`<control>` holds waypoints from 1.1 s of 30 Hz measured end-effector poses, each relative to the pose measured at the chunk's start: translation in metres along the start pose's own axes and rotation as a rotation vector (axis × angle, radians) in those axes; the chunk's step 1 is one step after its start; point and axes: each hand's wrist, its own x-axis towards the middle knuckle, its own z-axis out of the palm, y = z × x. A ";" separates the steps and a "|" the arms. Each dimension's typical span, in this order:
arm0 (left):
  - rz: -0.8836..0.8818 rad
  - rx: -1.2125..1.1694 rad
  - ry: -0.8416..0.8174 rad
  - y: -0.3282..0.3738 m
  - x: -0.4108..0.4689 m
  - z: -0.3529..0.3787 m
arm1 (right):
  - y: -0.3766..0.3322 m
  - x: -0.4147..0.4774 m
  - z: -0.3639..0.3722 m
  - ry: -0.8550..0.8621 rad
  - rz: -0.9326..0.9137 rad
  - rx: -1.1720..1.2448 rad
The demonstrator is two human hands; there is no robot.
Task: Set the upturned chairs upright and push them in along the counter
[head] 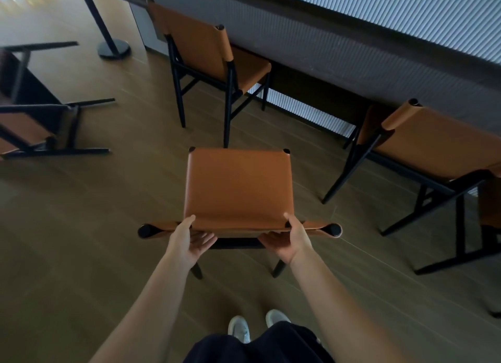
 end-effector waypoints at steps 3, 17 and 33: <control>-0.016 -0.002 0.002 0.005 0.003 0.004 | -0.004 0.008 0.009 0.083 -0.055 -0.003; 0.043 0.020 -0.075 0.054 0.006 0.056 | -0.048 0.009 0.066 0.104 -0.220 -0.036; 0.017 0.144 -0.011 0.173 0.022 0.183 | -0.158 0.027 0.185 0.025 -0.166 -0.139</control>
